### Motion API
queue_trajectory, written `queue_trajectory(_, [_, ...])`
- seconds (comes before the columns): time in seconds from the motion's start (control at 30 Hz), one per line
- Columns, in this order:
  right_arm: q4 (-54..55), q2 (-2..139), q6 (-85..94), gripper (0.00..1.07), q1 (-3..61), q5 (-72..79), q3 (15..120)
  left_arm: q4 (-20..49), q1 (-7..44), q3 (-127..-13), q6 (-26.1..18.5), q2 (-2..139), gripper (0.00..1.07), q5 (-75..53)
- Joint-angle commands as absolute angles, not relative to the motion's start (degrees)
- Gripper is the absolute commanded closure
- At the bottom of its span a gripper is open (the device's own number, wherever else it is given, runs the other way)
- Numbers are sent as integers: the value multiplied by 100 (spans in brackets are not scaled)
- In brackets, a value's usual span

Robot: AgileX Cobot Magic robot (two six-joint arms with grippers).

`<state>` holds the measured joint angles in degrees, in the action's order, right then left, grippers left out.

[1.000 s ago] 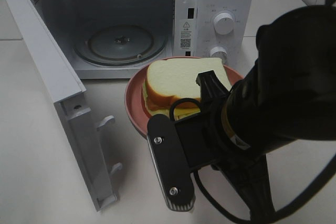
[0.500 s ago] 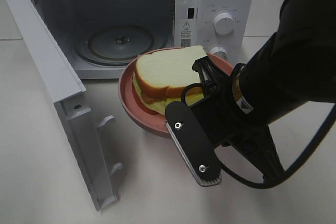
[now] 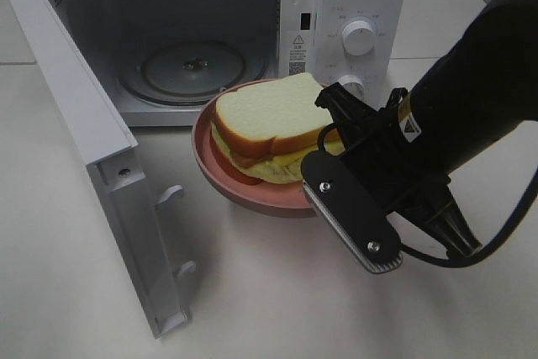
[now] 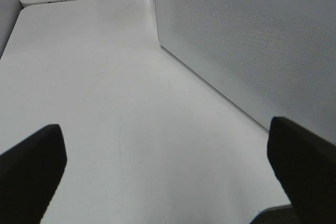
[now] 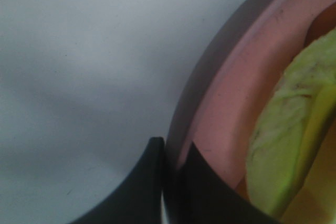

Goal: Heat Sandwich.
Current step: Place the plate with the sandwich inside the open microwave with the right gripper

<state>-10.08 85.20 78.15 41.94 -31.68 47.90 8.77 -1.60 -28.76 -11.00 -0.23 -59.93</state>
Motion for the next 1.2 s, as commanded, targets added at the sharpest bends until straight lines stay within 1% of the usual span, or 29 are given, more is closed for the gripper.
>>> queue_trajectory(0.03, [-653,8474,8388,107,4062,-3025,4796,905,-138,-2859,-1117,-178,5,-5930])
queue_trajectory(0.17, [-579,8474,8560,107,3936,-2945,4796,905,-138,-2859,-1117,-178,5,-5930])
queue_trajectory(0.83, [-453,8640,8755,107,4005,-2561,4830,905,-138,-2859,-1117,-178,5,-5930])
queue_trajectory(0.93, [-453,8812,8749,107,4137,-2567,5002,905,-138,-2859,-1117,-178,5,-5930])
queue_trajectory(1.2, [-395,9225,8743,107,4148,-2613,5409,905,-138,-2859,-1117,-178,5,-5930])
